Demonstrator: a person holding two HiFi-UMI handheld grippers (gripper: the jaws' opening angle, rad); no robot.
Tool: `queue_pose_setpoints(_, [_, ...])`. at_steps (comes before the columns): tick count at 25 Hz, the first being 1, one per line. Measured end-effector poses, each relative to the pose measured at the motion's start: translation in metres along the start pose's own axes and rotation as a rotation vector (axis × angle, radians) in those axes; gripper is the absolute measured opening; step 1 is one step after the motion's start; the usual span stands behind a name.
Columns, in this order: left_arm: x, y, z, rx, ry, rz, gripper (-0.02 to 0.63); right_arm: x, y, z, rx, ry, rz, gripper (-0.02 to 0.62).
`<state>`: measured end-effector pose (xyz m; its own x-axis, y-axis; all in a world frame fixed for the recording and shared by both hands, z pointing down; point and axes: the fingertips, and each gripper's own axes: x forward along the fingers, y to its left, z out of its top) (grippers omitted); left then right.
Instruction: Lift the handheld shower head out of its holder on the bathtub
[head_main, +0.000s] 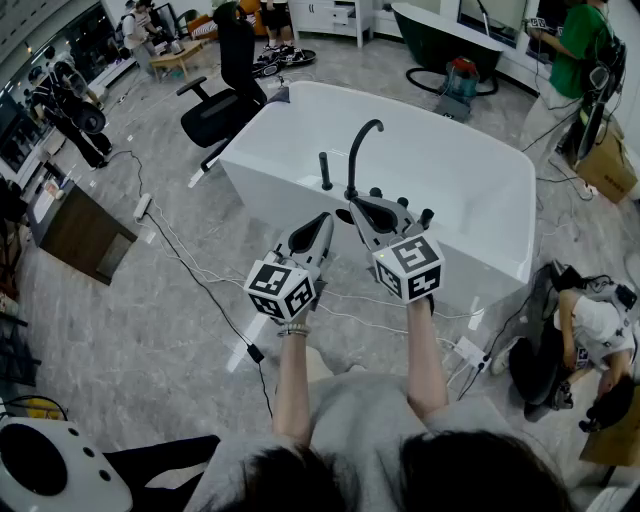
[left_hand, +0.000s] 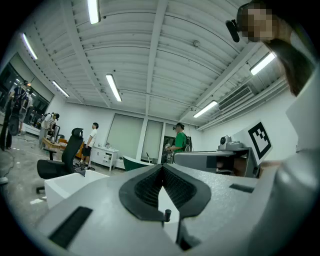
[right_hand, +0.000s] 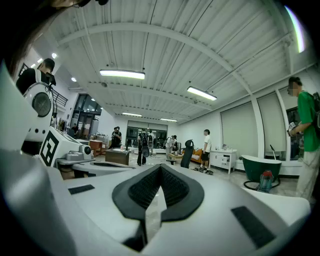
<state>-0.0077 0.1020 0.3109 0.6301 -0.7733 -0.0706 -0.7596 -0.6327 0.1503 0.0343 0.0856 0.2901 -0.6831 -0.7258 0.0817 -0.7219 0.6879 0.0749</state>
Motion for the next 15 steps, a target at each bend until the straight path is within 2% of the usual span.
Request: queue_pose_setpoints(15, [0.0082, 0.0022, -0.0015, -0.012, 0.016, -0.01, 0.005, 0.0055, -0.0074, -0.0007, 0.012, 0.003, 0.001, 0.0])
